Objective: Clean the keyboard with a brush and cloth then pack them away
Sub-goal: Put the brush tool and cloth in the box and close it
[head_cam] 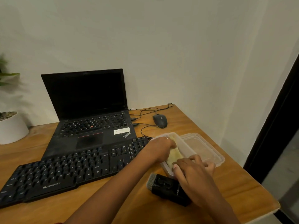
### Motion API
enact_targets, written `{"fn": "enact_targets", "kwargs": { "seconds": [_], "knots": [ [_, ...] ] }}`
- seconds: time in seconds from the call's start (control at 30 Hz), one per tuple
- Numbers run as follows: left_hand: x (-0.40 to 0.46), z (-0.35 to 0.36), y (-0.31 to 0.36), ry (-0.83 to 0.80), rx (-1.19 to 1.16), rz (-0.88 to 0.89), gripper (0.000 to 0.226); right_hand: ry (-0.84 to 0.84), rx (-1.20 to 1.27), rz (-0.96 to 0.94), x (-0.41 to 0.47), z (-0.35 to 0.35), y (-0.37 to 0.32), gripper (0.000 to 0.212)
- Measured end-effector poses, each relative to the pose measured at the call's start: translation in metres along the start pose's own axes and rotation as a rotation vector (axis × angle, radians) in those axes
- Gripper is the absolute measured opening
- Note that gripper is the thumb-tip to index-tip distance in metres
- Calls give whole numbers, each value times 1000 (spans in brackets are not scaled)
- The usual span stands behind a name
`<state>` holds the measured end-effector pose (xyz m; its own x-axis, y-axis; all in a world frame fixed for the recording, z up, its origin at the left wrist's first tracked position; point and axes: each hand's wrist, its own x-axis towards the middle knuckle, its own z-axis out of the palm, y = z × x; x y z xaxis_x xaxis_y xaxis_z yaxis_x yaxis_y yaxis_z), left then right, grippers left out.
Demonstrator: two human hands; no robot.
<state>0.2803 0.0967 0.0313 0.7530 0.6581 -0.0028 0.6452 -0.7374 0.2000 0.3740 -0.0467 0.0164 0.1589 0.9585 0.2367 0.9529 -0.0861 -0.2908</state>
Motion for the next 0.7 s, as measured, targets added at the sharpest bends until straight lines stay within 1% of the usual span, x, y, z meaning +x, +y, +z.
{"fn": "enact_targets", "kwargs": {
  "seconds": [0.17,0.27,0.37,0.43,0.5,0.6,0.7],
  "knots": [
    [5,0,-2,-99,67,-20,48,21,-77,35,3,6,-2,48],
    [7,-4,-3,-131,81,-29,52,85,-72,34,4,11,-1,50],
    [10,-5,-6,-120,20,-38,45,141,-82,33,3,16,0,55],
    [11,-4,-8,-101,-4,-42,39,195,-86,31,4,22,1,52],
    [12,-3,-6,-85,2,-46,37,250,-82,36,4,25,1,49],
    [13,-1,-2,-97,51,-47,35,260,-85,41,5,29,2,51],
    [8,-2,0,-100,58,-38,34,306,-92,43,5,30,1,47]
  ]
}}
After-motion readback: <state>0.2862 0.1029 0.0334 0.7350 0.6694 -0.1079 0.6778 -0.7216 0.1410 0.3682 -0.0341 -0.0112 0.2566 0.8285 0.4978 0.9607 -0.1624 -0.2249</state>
